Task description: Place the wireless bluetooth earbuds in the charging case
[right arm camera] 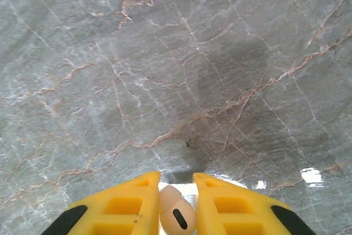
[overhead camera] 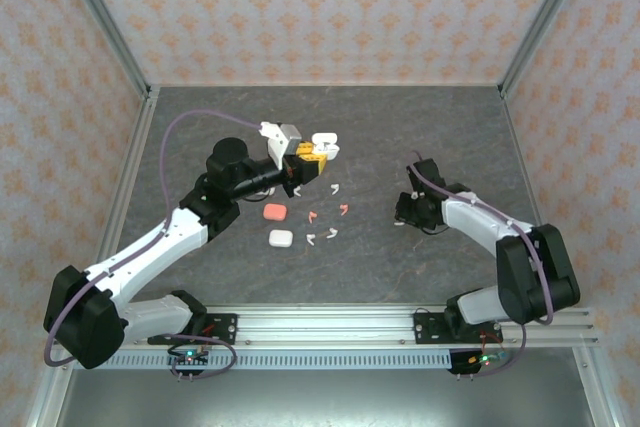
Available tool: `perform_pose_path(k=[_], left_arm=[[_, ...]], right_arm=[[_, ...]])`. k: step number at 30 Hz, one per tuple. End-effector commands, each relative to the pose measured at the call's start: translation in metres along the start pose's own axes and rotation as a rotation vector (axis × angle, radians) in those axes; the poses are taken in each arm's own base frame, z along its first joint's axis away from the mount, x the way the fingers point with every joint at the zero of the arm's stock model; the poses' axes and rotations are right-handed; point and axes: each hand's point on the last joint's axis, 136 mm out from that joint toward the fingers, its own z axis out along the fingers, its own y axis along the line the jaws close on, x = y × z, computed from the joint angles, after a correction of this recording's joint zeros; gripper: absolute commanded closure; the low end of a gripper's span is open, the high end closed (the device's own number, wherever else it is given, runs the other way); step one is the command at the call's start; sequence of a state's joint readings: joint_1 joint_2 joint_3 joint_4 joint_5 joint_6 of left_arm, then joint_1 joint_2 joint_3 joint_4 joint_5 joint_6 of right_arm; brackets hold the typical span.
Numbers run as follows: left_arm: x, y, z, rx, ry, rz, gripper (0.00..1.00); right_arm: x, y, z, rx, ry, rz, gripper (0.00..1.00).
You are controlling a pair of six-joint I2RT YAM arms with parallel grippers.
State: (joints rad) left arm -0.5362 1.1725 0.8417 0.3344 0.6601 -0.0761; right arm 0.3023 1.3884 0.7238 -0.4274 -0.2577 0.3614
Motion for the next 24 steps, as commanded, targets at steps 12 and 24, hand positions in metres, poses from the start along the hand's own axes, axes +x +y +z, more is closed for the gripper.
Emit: perform_pose_path(k=[12,24], left_arm=[[0.013,-0.004,0.018,0.111,0.041,-0.078,1.0],[0.026,-0.015,0.033,0.219,0.14,-0.17,1.0]], right_arm=[[-0.059,0.086,-0.117,-0.216,-0.352,-0.483,0.81],[-0.071,0.17,-0.22,-0.47,-0.581,-0.812,0.81]])
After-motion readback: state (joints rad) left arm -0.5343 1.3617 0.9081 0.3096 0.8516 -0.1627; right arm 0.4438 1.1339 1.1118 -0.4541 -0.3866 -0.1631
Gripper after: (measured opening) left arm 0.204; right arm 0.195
